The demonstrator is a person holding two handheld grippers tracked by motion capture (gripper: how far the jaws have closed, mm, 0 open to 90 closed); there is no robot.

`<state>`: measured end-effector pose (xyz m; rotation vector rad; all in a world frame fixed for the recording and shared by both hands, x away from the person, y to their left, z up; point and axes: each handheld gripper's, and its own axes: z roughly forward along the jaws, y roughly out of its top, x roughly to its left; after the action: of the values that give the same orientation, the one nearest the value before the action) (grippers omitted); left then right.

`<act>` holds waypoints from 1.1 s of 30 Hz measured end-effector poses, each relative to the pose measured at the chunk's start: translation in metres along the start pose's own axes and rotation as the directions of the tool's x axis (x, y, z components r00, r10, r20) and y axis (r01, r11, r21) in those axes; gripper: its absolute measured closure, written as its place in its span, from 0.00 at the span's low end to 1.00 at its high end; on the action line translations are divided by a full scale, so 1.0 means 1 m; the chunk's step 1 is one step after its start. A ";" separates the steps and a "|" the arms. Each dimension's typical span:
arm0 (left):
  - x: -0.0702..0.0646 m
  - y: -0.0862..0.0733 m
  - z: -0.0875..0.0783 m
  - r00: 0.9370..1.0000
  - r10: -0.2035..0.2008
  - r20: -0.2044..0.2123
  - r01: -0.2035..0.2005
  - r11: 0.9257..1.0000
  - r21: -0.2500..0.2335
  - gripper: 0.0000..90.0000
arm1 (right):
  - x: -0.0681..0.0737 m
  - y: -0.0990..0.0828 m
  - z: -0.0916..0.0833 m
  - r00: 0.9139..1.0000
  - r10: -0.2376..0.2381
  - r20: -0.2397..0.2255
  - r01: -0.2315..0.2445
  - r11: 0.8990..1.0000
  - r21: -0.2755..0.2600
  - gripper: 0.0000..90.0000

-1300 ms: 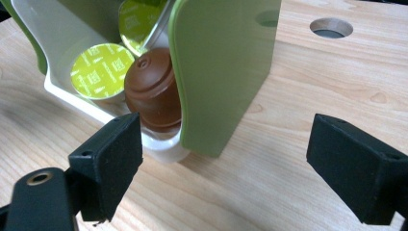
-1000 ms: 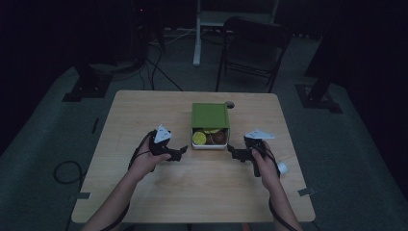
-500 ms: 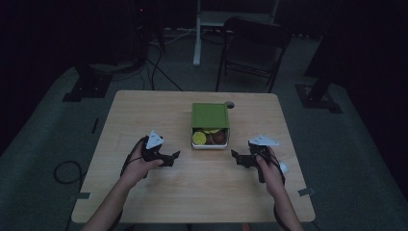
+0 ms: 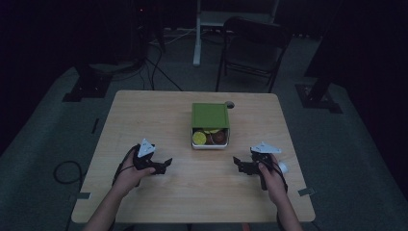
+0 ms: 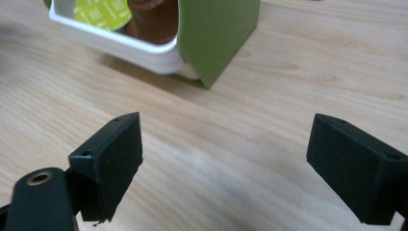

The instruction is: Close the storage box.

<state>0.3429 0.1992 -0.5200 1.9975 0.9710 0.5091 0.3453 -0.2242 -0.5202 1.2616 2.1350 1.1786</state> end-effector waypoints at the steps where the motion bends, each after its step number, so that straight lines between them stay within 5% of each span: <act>1: 0.000 -0.002 -0.001 1.000 0.000 -0.001 0.000 1.000 0.004 0.06 | 0.000 -0.002 -0.001 1.000 -0.004 0.000 0.004 1.000 0.004 0.14; 25: 0.011 -0.049 -0.034 0.996 -0.047 -0.072 0.050 0.998 0.035 0.06 | -0.005 -0.035 -0.016 1.000 0.006 0.022 -0.007 0.999 0.044 0.14; 33: 0.018 -0.061 -0.051 0.989 -0.077 -0.126 0.087 0.994 0.069 0.06 | -0.006 -0.045 -0.018 1.000 0.009 0.029 -0.011 0.998 0.062 0.14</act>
<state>0.2938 0.2602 -0.5410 2.0011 1.1580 0.5632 0.3127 -0.2483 -0.5470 1.3089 2.1619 1.0995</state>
